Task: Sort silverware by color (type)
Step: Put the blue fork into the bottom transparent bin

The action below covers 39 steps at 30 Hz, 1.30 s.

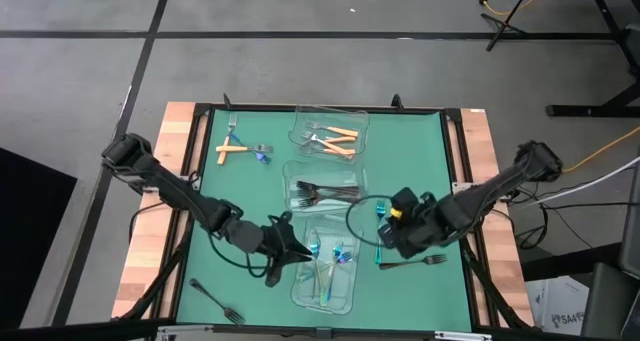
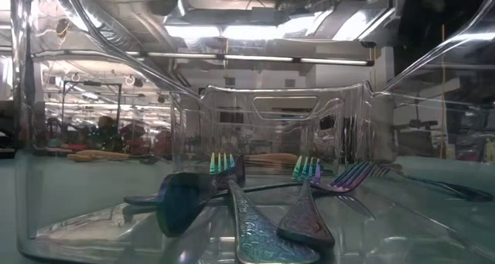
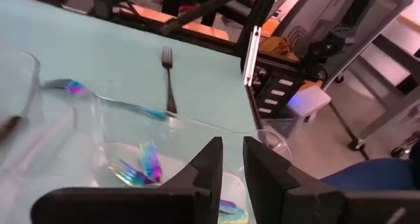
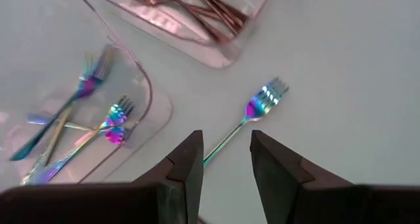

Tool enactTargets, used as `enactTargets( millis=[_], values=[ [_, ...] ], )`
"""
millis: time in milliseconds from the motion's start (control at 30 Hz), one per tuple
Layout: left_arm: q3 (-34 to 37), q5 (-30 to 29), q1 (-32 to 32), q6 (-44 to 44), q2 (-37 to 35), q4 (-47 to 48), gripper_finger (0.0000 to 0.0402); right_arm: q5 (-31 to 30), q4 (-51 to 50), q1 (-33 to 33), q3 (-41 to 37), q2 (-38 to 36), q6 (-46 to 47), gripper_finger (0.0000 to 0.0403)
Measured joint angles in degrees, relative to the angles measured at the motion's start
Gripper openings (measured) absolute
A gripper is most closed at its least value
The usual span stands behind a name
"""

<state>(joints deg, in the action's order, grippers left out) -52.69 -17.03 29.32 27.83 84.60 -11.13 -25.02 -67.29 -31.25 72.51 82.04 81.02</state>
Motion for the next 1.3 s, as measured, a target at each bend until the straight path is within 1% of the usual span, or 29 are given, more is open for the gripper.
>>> enactTargets(
  millis=[100, 200, 367, 567, 767, 833, 967, 1067, 1200, 1300],
  values=[
    [0.0, -0.1, -0.2, -2.4, -1.4, 1.0, 0.0055, -0.3, 0.0, -0.8, 0.0, 4.0, 5.5, 0.0115],
    [0.0, -0.3, -0.3, -4.5, -1.9, 1.9, 0.0055, 0.3, -0.1, -0.8, 0.0, 7.8, 8.6, 0.0115],
    [0.0, -0.3, -0.3, -5.9, -1.9, 2.9, 0.0055, 1.1, -0.1, -0.6, 0.0, 13.0, 10.4, 0.0115],
    [0.0, -0.3, -0.3, -5.9, -1.9, 5.2, 0.0055, 2.1, -0.2, -0.6, 0.0, 15.9, 10.9, 0.0115],
    [0.0, -0.3, -0.3, -5.9, -1.9, 5.7, 0.0055, 2.8, -0.3, 1.0, -0.1, 16.3, 10.8, 0.0115],
    [0.0, -0.3, -0.3, -5.9, -1.9, 5.7, 0.0055, 4.2, -0.3, 2.1, -0.1, 16.3, 9.9, 0.0115],
    [0.0, -0.3, -0.3, -5.9, -1.9, 5.7, 0.0055, 6.7, 0.4, 4.9, -0.5, 16.3, 4.9, 0.0115],
    [0.0, -0.3, -0.3, -5.9, -1.9, 5.7, 0.0055, 8.6, 2.5, 6.9, -3.1, 15.5, 2.2, 0.0115],
    [0.0, -0.3, -0.3, -5.9, -1.9, 5.8, 0.0055, 12.9, 9.9, 9.3, -9.3, 12.7, -1.0, 0.0115],
    [0.0, -0.3, -0.3, -5.9, -1.9, 6.1, 0.0055, 14.4, 18.8, 10.2, -15.4, 9.8, -1.4, 0.0115]
  ],
)
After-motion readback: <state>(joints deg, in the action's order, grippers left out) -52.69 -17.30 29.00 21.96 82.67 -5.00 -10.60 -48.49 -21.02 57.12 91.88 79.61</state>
